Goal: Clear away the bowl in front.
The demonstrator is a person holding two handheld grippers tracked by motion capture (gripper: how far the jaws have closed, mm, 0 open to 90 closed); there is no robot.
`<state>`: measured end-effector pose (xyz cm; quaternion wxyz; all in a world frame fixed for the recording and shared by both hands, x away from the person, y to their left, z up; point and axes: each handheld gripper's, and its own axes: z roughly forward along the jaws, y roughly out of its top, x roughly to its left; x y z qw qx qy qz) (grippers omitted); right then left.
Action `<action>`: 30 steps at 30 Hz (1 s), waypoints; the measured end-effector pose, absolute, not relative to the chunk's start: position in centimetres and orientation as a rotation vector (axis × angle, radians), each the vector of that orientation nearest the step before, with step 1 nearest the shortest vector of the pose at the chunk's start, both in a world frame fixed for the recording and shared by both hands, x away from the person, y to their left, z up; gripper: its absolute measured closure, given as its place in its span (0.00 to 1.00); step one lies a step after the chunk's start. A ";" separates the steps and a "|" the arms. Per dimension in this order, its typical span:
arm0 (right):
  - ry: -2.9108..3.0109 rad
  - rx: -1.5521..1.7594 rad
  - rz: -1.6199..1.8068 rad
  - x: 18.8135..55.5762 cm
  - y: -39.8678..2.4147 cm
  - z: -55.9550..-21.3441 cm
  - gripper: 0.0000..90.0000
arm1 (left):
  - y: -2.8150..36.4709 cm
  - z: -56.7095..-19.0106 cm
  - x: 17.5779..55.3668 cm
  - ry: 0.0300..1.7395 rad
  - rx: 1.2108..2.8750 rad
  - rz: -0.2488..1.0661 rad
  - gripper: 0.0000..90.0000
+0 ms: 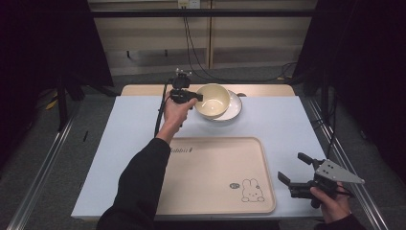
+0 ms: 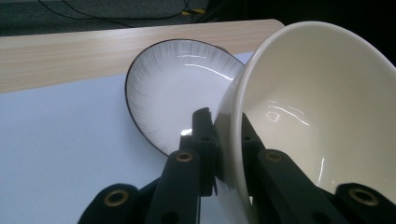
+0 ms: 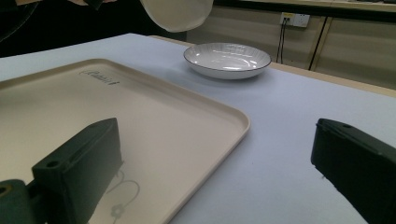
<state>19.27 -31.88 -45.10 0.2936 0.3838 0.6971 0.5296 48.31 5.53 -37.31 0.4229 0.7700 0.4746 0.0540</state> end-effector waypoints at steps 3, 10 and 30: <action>1.855 1.022 1.408 19.3 -31.9 -45.1 0.02 | 5.3 -37.2 48.0 1.177 1.929 0.131 0.93; 1.848 1.023 1.414 19.2 -31.9 -45.1 0.01 | 4.5 -37.5 46.8 1.128 1.949 0.090 0.93; 1.828 1.025 1.408 19.3 -31.9 -45.1 0.00 | 0.5 -38.4 44.5 1.031 2.012 -0.018 0.93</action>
